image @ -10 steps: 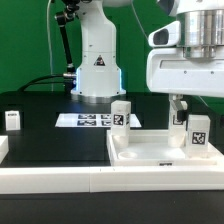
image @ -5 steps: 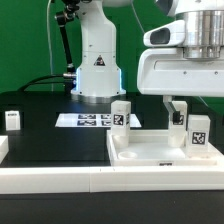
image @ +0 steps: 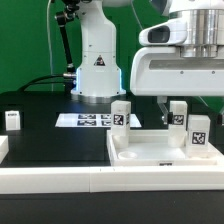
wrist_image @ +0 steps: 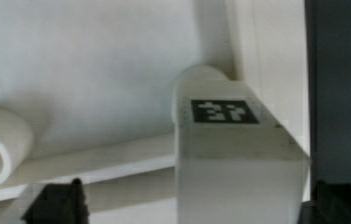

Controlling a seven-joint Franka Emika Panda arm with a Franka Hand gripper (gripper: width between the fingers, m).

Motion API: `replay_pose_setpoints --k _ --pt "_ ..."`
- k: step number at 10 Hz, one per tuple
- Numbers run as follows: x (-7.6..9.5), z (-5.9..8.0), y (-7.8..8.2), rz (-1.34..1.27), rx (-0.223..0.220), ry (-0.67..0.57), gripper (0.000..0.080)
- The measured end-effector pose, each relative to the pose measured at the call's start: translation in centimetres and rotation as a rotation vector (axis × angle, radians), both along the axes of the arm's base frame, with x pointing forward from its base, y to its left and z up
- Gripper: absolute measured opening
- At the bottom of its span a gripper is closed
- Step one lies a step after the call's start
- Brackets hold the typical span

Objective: Assemble square table

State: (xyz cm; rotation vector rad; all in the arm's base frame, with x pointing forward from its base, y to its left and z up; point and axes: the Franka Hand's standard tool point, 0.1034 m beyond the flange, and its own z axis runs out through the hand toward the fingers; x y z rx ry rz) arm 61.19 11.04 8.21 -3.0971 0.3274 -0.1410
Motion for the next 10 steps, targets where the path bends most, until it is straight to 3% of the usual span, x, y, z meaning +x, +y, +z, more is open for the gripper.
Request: replay_pose_setpoints --k 1,2,7,10 --pt "0.0 0.0 0.0 -0.008 0.001 0.0 0.0483" --pt "0.01 0.01 0.01 -0.035 0.004 0.0 0.0309" --pt "0.01 0.01 0.06 -0.307 0.033 0.004 0.0291" --pt "-0.29 -0.01 0.1 -0.666 0.093 0.011 0.0291"
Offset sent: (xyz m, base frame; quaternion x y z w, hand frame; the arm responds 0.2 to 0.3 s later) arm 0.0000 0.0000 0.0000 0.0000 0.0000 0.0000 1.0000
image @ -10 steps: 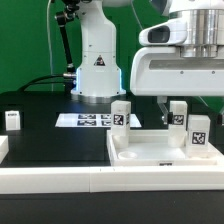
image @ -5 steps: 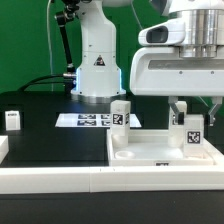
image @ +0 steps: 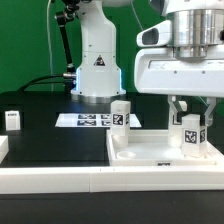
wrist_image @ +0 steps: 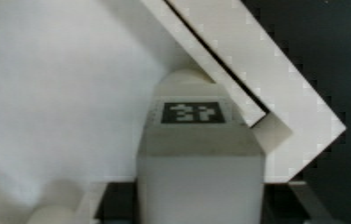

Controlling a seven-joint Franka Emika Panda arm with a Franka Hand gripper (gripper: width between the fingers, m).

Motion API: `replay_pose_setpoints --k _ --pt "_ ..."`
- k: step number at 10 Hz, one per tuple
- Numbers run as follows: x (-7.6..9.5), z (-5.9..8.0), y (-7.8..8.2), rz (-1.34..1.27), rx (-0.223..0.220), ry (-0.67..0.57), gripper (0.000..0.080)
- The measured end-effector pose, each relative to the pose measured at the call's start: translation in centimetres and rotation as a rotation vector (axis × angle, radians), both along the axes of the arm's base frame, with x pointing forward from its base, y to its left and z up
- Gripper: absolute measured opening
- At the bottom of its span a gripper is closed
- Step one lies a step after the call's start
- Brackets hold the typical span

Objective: Assemble square table

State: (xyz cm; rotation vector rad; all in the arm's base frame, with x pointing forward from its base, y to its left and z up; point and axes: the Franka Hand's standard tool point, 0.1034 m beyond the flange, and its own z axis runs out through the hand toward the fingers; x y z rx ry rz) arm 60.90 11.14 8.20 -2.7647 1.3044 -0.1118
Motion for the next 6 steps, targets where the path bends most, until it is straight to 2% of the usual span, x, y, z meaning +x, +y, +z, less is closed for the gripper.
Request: replay_pose_setpoints --k 6 --pt "0.1 -0.06 -0.22 -0.526 0.1 0.016 0.0291"
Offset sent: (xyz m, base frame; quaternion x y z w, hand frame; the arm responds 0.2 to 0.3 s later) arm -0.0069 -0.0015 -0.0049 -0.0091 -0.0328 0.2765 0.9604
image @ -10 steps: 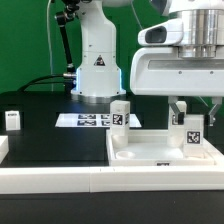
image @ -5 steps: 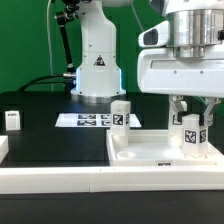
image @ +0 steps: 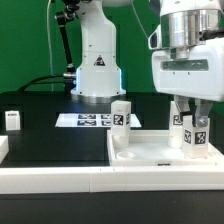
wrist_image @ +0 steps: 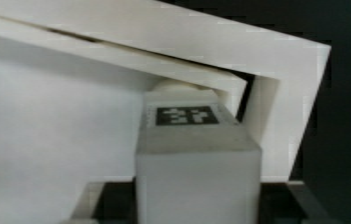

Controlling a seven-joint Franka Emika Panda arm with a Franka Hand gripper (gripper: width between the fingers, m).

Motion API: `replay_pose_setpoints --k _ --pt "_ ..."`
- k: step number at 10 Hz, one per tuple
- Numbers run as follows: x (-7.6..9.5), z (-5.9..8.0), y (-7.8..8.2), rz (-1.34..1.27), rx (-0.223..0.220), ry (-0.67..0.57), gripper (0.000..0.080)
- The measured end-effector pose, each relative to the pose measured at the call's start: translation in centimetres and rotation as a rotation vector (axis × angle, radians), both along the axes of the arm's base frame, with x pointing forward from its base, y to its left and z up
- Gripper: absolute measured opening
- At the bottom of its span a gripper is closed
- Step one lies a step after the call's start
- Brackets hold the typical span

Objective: Assemble square table

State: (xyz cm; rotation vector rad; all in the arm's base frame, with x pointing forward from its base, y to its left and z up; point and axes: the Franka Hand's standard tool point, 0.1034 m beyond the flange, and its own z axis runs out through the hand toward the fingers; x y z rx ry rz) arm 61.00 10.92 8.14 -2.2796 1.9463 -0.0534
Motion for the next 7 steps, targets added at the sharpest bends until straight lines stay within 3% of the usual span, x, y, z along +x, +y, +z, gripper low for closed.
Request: replay_pose_setpoints --k 6,7 --pt "0.1 -0.02 -0.1 -0.254 0.039 0.026 0.0291" --pt "0.08 -0.06 -0.1 -0.234 0.036 0.025 0.0351"
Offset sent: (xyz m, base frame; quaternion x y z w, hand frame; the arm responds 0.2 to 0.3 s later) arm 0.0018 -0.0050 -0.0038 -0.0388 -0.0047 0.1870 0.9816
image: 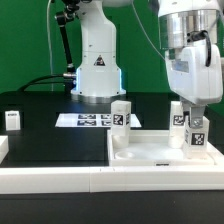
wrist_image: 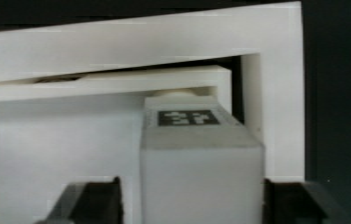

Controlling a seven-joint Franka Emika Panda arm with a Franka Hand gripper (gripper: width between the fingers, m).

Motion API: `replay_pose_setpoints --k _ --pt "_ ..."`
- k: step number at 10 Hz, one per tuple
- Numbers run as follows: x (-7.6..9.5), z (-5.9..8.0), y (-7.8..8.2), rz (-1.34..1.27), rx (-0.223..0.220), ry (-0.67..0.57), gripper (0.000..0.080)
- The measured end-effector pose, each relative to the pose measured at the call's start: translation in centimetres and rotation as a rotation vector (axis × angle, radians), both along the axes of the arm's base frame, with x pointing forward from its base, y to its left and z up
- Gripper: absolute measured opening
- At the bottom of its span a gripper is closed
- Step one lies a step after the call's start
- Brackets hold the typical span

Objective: Assemble square table

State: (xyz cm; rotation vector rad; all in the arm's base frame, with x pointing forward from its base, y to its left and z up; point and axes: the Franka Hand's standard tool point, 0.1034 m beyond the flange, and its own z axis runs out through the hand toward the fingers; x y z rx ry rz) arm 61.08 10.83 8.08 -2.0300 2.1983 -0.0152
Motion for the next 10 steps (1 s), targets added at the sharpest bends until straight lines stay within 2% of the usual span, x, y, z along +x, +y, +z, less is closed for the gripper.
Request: replay_pose_setpoints --k 1,2,4,8,10 --pt "0.0 0.0 0.01 0.045 -0.005 -0.004 0.054" --pt "-0.09 0.1 0.23 0.113 -0.007 0.01 0.0616" --pt "0.25 0.39 0.6 0.338 -0.039 -0.016 0.0642" --pt "0.24 0.34 0.41 0.564 -0.067 -0.036 0.0649" --pt "0.27 0.41 0.6 0.775 -0.116 -0.04 0.0649"
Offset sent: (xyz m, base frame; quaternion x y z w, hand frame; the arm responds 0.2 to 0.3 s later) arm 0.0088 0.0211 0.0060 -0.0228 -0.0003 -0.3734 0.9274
